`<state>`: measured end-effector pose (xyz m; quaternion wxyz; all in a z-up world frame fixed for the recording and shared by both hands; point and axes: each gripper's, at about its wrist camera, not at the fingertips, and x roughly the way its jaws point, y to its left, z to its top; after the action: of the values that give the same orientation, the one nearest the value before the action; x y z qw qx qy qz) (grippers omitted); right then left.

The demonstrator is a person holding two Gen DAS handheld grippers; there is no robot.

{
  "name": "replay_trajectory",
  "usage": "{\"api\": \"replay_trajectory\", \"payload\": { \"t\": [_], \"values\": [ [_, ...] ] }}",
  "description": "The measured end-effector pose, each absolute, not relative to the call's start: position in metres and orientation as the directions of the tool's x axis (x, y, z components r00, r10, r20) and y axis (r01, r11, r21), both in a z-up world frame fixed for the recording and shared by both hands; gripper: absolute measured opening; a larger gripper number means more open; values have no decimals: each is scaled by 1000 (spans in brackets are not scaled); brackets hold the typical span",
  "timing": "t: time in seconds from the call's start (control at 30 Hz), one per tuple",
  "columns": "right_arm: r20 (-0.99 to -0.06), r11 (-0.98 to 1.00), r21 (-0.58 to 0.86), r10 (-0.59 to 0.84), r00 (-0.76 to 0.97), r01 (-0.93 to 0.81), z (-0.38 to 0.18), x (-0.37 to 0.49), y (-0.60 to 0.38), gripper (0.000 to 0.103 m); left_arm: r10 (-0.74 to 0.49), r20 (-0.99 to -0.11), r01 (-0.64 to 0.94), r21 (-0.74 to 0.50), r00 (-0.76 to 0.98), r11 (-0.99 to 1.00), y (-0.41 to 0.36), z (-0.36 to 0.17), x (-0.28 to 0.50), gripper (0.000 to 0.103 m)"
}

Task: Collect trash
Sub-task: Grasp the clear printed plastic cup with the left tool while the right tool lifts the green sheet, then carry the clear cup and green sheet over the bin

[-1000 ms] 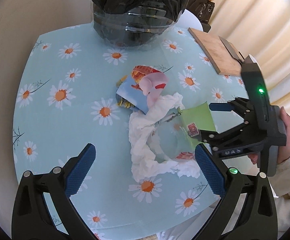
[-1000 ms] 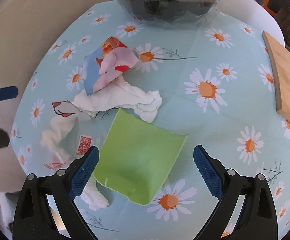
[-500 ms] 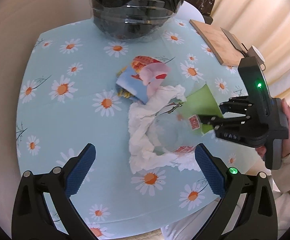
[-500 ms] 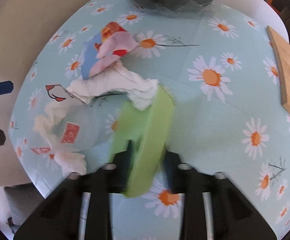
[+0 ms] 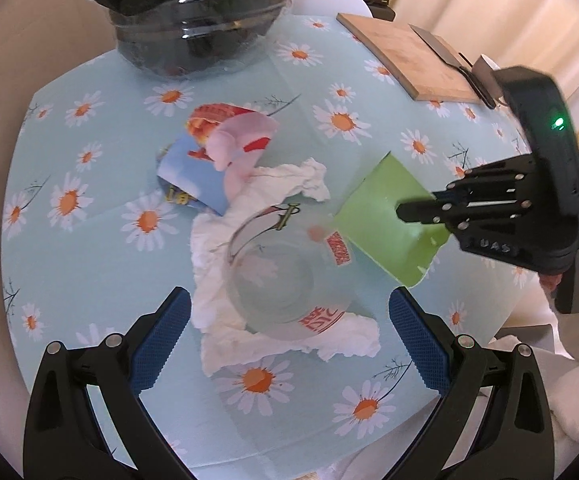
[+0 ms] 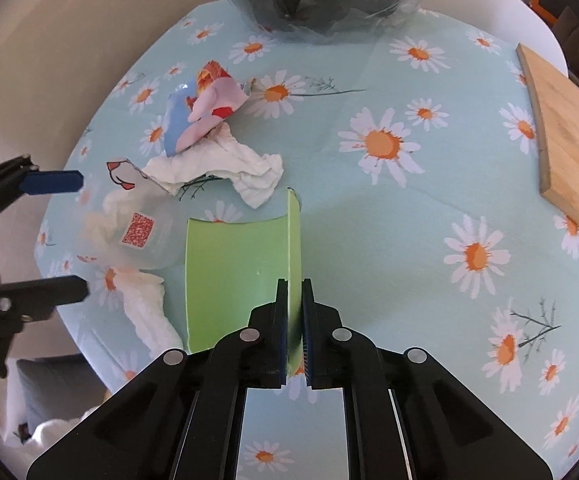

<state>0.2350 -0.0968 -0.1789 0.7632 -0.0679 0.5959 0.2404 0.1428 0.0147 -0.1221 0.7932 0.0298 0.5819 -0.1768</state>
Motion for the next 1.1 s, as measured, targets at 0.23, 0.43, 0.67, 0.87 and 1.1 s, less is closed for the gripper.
{"api": "replay_trajectory", "payload": {
  "t": [0.23,0.43,0.67,0.87,1.1],
  "values": [
    [-929,884,182,298,220,-430,-166,235,-122,6,-237,-930,330,-138,281,934,5,-137,149,97],
    [-919,906,191,300,254,-379,-162,228,-149,6,-211,-931,372,-90,298,924,-5,-144,150,86],
    [-931,927,192,276,240,-323,-160,212,-172,6,-222,-934,367,-111,279,924,-6,-143,152,61],
    [-924,931,189,277,263,-313,-144,211,-178,6,-209,-938,376,-95,276,922,-6,-131,150,59],
    [-906,924,188,294,304,-332,-122,218,-180,6,-202,-925,362,-77,321,929,1,-100,154,59]
  ]
}}
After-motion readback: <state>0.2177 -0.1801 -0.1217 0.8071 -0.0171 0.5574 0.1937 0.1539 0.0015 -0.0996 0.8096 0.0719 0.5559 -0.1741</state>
